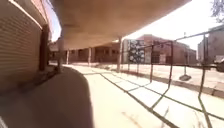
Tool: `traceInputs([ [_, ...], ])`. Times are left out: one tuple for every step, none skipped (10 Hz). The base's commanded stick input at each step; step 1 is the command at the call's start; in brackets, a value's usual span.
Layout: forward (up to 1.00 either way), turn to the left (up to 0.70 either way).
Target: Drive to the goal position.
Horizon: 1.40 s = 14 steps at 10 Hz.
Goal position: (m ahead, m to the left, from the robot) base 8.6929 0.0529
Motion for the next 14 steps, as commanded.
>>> traceInputs([
  [0.85, 0.00],
  [0.85, 0.01],
  [0.85, 0.07],
  [0.85, 0.13],
  [0.85, 0.34],
  [0.85, 0.34],
  [0.85, 0.29],
  [0.85, 0.15],
  [0.85, 0.01],
  [0.85, 0.00],
  [0.85, 0.00],
  [0.85, 0.00],
  [0.85, 0.00],
  [0.85, 0.00],
])
